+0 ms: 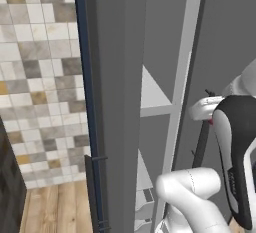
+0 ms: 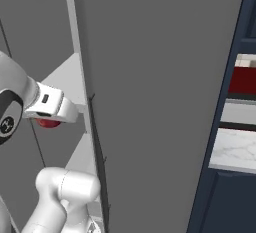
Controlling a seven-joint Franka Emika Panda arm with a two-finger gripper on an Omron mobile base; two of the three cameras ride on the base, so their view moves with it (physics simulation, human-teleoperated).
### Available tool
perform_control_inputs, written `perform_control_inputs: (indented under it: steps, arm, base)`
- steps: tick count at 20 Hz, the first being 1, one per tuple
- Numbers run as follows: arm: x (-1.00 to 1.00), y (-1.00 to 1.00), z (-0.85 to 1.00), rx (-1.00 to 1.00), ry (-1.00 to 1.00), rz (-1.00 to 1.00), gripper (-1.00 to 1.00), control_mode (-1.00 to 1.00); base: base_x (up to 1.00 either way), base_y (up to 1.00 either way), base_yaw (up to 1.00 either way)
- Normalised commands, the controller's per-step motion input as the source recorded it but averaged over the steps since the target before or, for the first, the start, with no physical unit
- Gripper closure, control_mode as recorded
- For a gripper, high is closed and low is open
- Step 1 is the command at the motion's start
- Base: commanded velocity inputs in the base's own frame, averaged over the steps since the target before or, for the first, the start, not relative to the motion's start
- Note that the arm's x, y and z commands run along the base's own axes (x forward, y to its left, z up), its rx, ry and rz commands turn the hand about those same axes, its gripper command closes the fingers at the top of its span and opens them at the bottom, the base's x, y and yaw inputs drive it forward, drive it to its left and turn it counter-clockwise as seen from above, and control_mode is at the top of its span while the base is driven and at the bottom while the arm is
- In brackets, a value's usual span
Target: Take the broccoli, pear, and lemon from the freezer and place them in the bowl on the counter.
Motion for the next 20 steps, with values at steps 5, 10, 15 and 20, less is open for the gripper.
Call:
perform_control_inputs:
  steps: [5, 10, 15, 20]
  arm:
    - [-0.13, 0.10, 0.00, 0.00, 0.01, 0.00, 1.00, -1.00]
    - [0.00, 0.00, 0.00, 0.00, 0.01, 0.00, 1.00, 1.00]
    - [0.00, 0.00, 0.00, 0.00, 0.00, 0.00, 1.00, 1.00]
    - [0.00, 0.00, 0.00, 0.00, 0.00, 0.00, 1.00, 1.00]
  base:
    - [0.00, 0.00, 0.00]
    - [-0.14, -0.05, 0.00]
    - [-0.68, -0.91, 0.00]
    - [-0.02, -1.00, -0.07]
